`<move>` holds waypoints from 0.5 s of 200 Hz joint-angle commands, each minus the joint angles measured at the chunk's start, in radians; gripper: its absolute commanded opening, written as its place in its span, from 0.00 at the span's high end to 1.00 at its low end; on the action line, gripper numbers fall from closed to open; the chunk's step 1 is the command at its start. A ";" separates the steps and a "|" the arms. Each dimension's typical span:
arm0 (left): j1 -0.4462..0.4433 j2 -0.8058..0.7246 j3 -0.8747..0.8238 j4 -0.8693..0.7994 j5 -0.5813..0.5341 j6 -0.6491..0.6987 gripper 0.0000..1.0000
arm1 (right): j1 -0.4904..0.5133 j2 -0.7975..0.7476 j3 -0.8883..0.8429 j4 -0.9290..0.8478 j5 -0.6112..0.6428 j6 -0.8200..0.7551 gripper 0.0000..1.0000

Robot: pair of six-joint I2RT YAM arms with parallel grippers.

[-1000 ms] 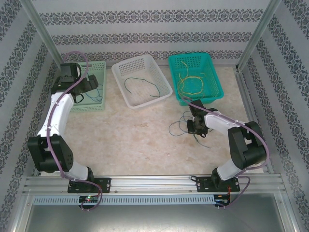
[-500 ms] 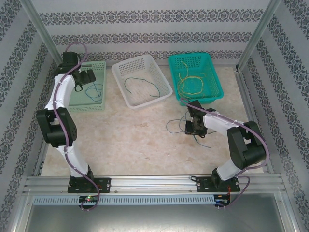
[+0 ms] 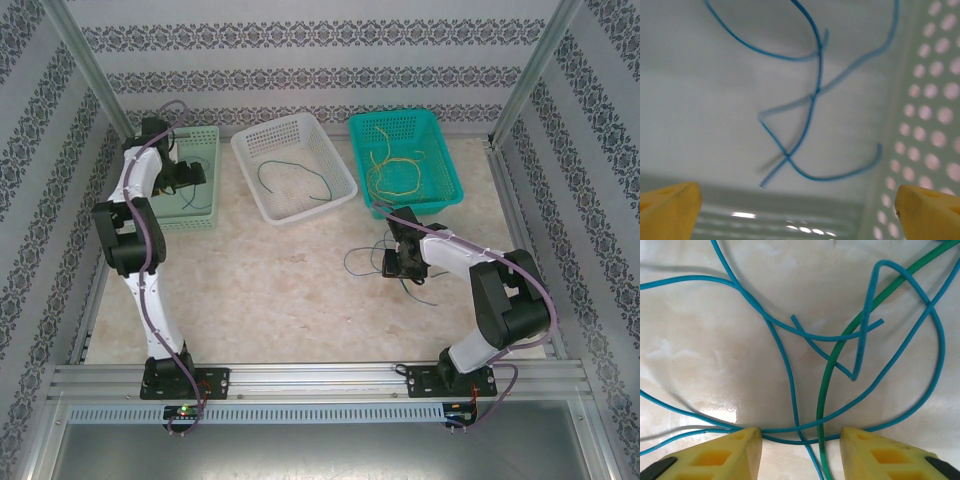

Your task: Untangle the cables

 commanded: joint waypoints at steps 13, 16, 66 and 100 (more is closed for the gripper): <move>0.071 -0.022 -0.012 0.046 0.326 -0.095 0.03 | 0.016 -0.029 0.024 -0.005 -0.009 -0.011 0.54; 0.071 -0.021 -0.010 0.040 0.327 -0.093 0.03 | 0.016 -0.032 0.023 -0.007 -0.009 -0.012 0.54; 0.067 -0.166 -0.166 0.161 0.308 -0.161 0.04 | 0.013 -0.021 0.011 -0.014 -0.011 -0.018 0.59; 0.024 -0.294 -0.268 0.210 0.232 -0.173 0.03 | 0.016 -0.027 -0.007 -0.025 -0.003 -0.013 0.65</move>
